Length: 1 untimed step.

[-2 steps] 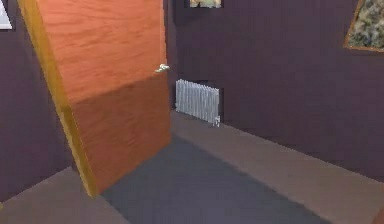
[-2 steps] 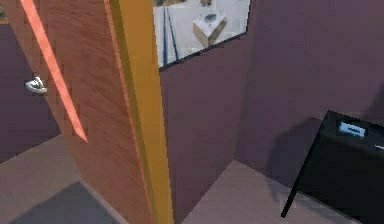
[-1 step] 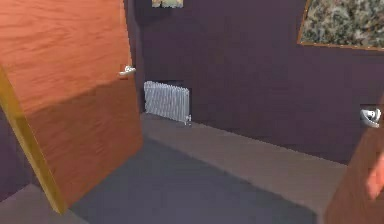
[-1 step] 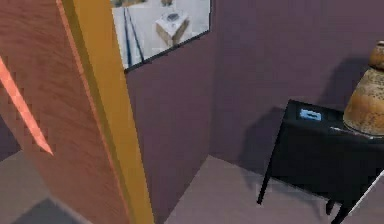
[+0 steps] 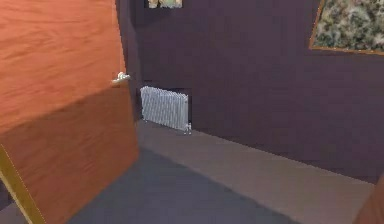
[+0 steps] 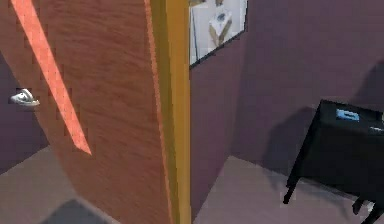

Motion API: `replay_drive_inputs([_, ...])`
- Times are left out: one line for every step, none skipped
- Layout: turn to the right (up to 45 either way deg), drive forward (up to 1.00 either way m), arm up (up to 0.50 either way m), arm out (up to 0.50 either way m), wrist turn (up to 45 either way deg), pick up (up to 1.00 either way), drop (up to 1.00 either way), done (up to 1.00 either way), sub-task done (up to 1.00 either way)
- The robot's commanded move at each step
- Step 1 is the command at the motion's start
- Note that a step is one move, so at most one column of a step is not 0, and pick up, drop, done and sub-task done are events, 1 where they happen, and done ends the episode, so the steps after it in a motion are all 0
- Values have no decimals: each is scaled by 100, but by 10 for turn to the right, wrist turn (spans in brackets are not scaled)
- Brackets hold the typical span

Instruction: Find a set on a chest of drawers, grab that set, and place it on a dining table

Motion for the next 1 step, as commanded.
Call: replay_drive_inputs([270,0,0,0,0,0,0,0,0])
